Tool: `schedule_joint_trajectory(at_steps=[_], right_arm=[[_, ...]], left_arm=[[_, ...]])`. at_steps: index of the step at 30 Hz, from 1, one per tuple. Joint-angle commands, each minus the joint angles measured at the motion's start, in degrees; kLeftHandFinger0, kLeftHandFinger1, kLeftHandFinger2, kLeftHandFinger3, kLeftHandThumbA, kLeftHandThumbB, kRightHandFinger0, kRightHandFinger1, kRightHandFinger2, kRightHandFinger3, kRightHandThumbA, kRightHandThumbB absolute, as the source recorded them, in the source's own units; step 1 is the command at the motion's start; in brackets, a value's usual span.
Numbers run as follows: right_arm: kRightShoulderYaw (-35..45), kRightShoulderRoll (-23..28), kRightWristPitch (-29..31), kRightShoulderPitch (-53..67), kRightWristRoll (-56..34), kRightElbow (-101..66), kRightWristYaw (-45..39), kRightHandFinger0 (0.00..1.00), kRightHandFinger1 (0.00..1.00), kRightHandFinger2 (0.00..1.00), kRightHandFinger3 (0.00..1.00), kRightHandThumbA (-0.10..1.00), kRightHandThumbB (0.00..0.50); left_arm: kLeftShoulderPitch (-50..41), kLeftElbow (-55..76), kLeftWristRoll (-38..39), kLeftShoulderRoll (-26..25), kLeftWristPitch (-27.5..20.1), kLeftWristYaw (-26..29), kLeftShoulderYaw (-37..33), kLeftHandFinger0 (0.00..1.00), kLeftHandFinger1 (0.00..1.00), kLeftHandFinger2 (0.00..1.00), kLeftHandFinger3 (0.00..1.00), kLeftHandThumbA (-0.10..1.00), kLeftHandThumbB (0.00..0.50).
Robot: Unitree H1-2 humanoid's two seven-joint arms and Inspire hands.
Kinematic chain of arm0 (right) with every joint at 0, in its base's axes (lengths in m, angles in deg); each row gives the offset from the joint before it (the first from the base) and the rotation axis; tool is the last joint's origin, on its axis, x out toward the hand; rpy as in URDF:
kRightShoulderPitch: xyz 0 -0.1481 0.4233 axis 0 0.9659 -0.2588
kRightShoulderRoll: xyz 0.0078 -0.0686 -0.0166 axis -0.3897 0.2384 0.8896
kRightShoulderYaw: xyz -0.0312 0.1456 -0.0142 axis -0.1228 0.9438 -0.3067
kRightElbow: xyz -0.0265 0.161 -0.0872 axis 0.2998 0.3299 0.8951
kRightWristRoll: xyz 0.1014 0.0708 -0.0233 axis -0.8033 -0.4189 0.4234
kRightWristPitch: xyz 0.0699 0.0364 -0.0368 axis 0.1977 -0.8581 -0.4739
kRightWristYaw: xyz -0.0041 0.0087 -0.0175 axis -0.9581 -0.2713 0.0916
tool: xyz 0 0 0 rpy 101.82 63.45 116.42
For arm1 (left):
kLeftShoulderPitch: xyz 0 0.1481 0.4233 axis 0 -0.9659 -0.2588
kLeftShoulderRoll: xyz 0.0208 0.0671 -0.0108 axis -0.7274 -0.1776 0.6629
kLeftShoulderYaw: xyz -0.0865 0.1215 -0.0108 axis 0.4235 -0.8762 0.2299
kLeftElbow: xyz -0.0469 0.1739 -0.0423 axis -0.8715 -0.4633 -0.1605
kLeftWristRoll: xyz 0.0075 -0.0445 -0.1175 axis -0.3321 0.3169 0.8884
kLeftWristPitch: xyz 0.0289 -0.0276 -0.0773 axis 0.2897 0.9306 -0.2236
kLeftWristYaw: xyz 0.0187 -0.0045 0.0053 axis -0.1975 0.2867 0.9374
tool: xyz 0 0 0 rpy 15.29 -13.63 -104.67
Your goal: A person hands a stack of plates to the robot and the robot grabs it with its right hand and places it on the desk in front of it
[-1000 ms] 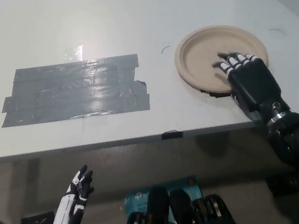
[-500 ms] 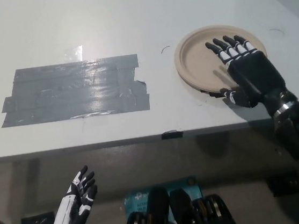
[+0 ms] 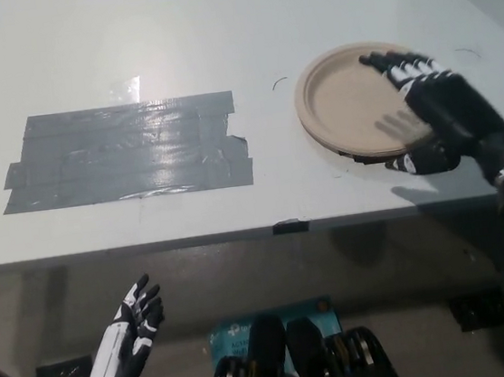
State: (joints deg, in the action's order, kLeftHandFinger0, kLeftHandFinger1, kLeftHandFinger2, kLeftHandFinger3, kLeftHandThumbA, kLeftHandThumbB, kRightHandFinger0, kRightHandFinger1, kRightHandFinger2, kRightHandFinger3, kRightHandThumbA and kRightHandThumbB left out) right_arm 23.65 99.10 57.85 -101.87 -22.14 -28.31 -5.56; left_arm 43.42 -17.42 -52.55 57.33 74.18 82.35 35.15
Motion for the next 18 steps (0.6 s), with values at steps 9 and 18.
schedule_joint_trajectory(at_steps=[9,18], right_arm=[[22.78,-2.1,-6.85,15.63,-31.73,-50.4,5.78,1.0,1.0,1.0,1.0,1.0,0.406],[15.9,-16.07,9.06,34.91,-27.49,-32.53,4.83,1.0,1.0,1.0,1.0,1.0,0.338]], left_arm=[[5.83,1.51,0.72,-1.04,-1.08,-0.76,0.71,1.0,1.0,1.0,1.0,1.0,0.212],[1.39,1.84,1.16,-0.94,-2.64,-1.59,-0.08,1.0,1.0,1.0,1.0,1.0,0.262]])
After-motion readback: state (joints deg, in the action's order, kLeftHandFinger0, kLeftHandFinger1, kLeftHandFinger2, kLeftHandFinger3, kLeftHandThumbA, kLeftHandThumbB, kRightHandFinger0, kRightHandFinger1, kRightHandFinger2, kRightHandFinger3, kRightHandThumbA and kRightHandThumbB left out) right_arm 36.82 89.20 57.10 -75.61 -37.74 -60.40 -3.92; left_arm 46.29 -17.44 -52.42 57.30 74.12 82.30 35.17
